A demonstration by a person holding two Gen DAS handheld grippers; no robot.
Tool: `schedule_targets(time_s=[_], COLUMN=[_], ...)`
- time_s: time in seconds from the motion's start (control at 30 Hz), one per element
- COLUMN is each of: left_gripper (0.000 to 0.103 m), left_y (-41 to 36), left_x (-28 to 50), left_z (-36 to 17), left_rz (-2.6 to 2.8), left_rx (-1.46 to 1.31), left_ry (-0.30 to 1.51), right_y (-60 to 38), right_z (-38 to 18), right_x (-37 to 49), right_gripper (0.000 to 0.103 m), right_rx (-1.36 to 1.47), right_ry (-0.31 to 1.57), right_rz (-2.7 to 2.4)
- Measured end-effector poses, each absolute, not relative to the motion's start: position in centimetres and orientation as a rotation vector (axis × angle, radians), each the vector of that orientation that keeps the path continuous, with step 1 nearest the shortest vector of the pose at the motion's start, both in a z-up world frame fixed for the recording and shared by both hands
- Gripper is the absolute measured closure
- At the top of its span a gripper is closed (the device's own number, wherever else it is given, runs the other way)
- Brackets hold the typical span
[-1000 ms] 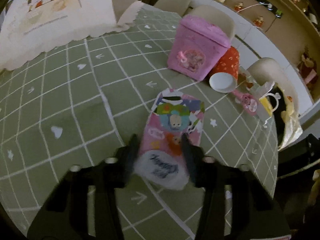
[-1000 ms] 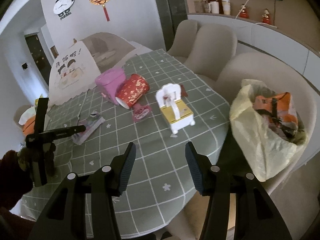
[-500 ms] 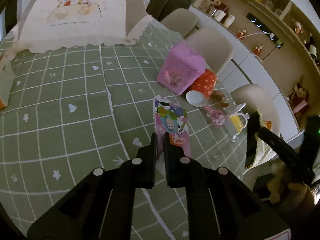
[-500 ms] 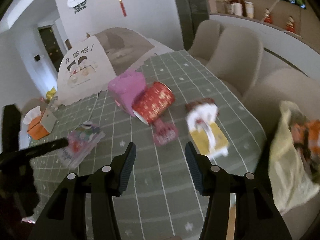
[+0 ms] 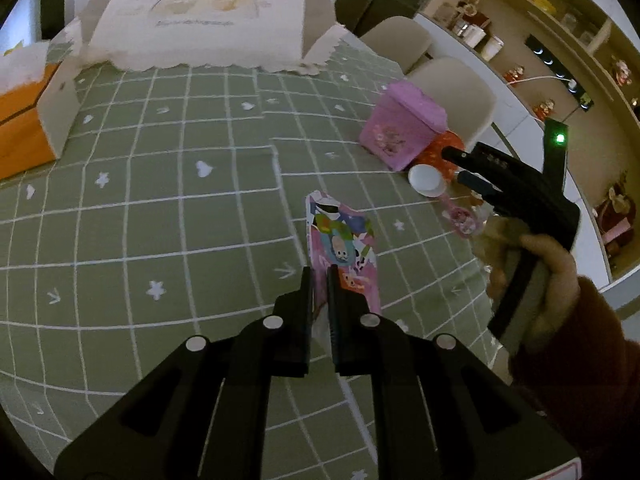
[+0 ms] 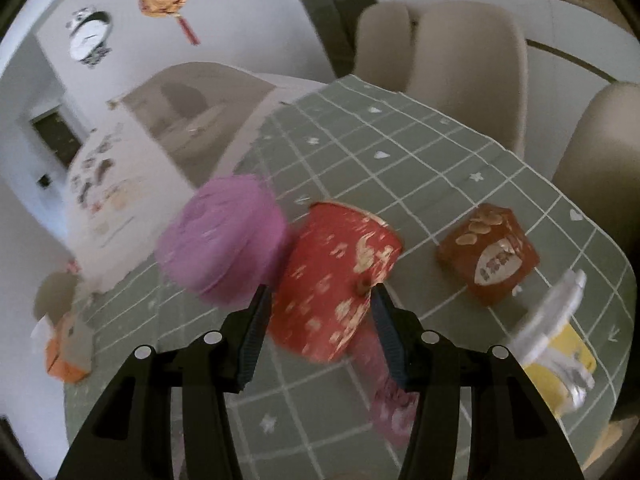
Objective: Collect trash
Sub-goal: 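Reach the right tool to the red paper cup while the left tool holds the tissue pack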
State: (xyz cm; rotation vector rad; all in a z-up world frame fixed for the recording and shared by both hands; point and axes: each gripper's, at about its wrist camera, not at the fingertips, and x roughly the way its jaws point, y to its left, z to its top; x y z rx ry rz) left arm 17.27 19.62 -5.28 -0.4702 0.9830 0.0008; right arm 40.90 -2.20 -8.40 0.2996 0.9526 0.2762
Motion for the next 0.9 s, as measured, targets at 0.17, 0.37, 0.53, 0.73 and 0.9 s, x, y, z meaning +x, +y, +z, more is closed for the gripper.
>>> schedule_targets(time_s=[0.17, 0.37, 0.53, 0.73, 0.9], left_gripper=[0.096, 0.096, 0.096, 0.096, 0.096], left_y=[20.8, 20.6, 20.4, 20.1, 19.5], left_x=[17.1, 18.5, 19.7, 20.8, 21.4], left_z=[-6.6, -7.2, -7.3, -7.6, -7.8], left_rz=[0.001, -0.054, -0.093, -0.125, -0.140], left_rx=[-0.510, -0.506, -0.502, -0.519, -0.520], left_ry=[1.008, 1.026, 1.031, 1.035, 1.043], right_y=[-2.5, -3.4, -4.2, -5.3, -5.7], right_z=[-8.9, -8.6, -8.0, -7.6, -7.4], right_x=[42.0, 40.5, 37.2, 33.3, 32.7], right_gripper=[0.054, 0.060, 0.072, 0.063, 0.057], right_rx=[0.317, 0.311, 0.243, 0.080, 0.022], right_ry=[0.960, 0.992, 1.035, 0.975, 0.930], right_rz=[0.296, 0.392, 0.426, 0.470, 0.460])
